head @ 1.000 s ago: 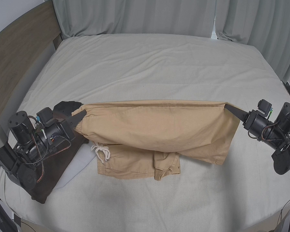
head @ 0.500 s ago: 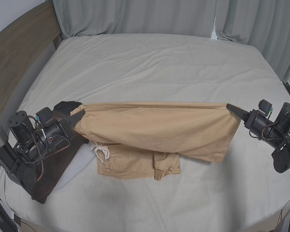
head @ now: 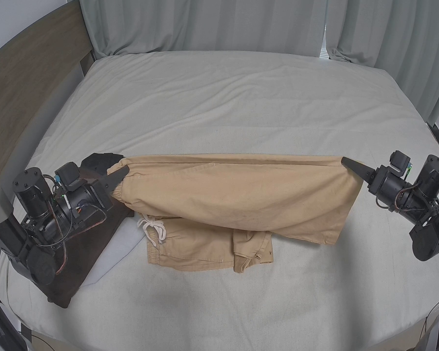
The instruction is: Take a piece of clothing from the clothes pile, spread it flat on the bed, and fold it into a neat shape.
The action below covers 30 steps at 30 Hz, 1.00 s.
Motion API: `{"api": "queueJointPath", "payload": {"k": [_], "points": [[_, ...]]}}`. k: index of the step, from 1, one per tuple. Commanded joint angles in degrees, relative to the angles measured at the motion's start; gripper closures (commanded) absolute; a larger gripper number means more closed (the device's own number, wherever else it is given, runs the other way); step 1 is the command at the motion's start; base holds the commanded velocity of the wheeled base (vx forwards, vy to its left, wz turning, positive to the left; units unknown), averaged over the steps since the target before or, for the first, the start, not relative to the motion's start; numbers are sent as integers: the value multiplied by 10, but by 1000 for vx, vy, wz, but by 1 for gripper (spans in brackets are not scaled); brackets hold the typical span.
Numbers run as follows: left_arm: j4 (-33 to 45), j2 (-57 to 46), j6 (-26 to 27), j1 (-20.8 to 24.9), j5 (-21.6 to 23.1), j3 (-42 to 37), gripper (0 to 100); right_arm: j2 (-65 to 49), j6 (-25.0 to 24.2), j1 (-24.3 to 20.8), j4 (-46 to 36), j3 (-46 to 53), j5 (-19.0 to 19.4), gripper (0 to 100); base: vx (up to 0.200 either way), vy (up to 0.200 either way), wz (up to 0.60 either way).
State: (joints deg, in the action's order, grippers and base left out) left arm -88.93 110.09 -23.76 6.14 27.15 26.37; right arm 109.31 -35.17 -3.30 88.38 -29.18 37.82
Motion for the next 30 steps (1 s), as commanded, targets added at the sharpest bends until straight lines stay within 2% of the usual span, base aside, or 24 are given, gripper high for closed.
{"api": "queueJointPath", "payload": {"k": [1,30], "points": [[0,8,-1,0,-1,4,100,18,0,-2,-1,-18,1,100,0,0,0],[1,146,-8,16,-76,173,100,192,3,3,-2,-245,-3,100,0,0,0]]}}
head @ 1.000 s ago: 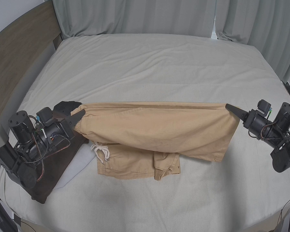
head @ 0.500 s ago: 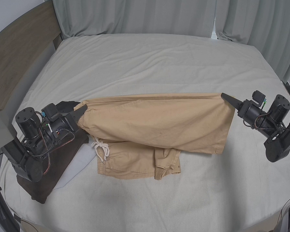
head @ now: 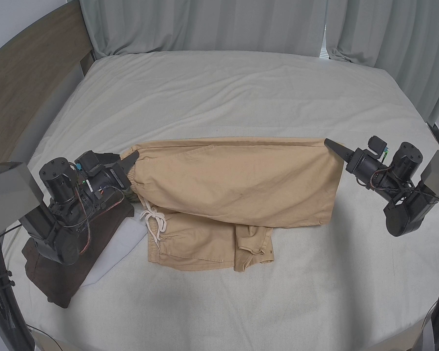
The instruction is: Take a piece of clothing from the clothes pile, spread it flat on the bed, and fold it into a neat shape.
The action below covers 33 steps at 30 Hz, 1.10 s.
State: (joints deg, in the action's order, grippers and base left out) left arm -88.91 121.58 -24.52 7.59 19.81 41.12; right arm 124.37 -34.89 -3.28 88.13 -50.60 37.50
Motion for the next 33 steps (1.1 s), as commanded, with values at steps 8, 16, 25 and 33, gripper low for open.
{"api": "queueJointPath", "payload": {"k": [8,16,25,33], "points": [[0,77,-3,4,-20,79,100,89,-13,12,-1,-91,-1,100,0,0,0],[0,114,-23,4,-28,127,100,119,-25,16,-3,-143,-1,100,0,0,0],[0,136,-43,3,-33,159,100,163,-32,18,-6,-196,-1,100,0,0,0],[0,154,-47,4,-35,187,100,180,-33,21,-37,-249,-1,100,0,0,0]]}}
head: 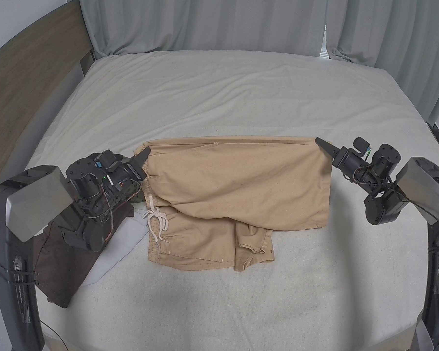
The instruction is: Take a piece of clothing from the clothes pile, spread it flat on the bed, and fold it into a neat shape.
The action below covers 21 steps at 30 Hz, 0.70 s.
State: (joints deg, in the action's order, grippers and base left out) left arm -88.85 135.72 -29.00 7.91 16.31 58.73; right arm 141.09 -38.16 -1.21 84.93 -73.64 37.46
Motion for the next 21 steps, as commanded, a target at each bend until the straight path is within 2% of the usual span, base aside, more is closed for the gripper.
{"api": "queueJointPath", "payload": {"k": [1,21], "points": [[0,16,-10,1,-1,16,100,15,-1,1,-10,-27,0,100,0,0,0],[2,30,-22,0,-1,35,100,48,0,-5,-42,-95,-1,100,0,0,0]]}}
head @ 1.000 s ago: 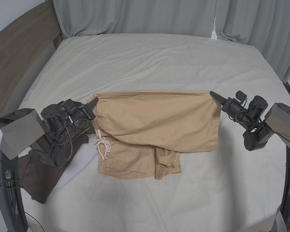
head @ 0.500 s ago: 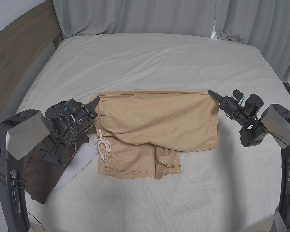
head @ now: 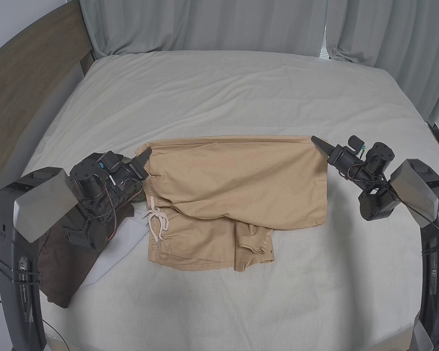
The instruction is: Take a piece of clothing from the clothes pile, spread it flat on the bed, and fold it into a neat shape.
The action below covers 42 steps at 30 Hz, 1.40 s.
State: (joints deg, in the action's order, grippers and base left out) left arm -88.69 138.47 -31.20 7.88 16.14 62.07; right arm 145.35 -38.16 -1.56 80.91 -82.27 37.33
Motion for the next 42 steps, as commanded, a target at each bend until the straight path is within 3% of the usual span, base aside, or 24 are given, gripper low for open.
{"api": "queueJointPath", "payload": {"k": [1,5,6,7,15,24,34,37,42], "points": [[1,2,0,0,1,2,100,7,0,-2,-4,-17,0,100,0,0,0],[4,3,0,0,0,14,100,11,0,-3,-19,-37,-1,100,0,0,0],[4,3,0,0,0,17,0,11,0,-3,-22,-41,0,100,0,0,0],[4,3,0,-1,0,19,0,11,0,-3,-25,-46,-1,0,0,0,0],[10,11,-1,0,0,6,0,26,1,-3,-21,-54,-1,0,0,0,0],[0,2,1,-2,-1,-48,0,-19,11,-26,53,92,-1,0,0,0,0],[-1,-107,7,10,18,-201,0,-101,58,-59,74,258,-5,0,0,0,0],[-1,-144,10,10,42,-267,0,-131,67,-93,74,314,-45,0,0,0,0],[-1,-169,10,9,63,-332,0,-144,67,-128,74,351,-69,0,0,0,0]]}}
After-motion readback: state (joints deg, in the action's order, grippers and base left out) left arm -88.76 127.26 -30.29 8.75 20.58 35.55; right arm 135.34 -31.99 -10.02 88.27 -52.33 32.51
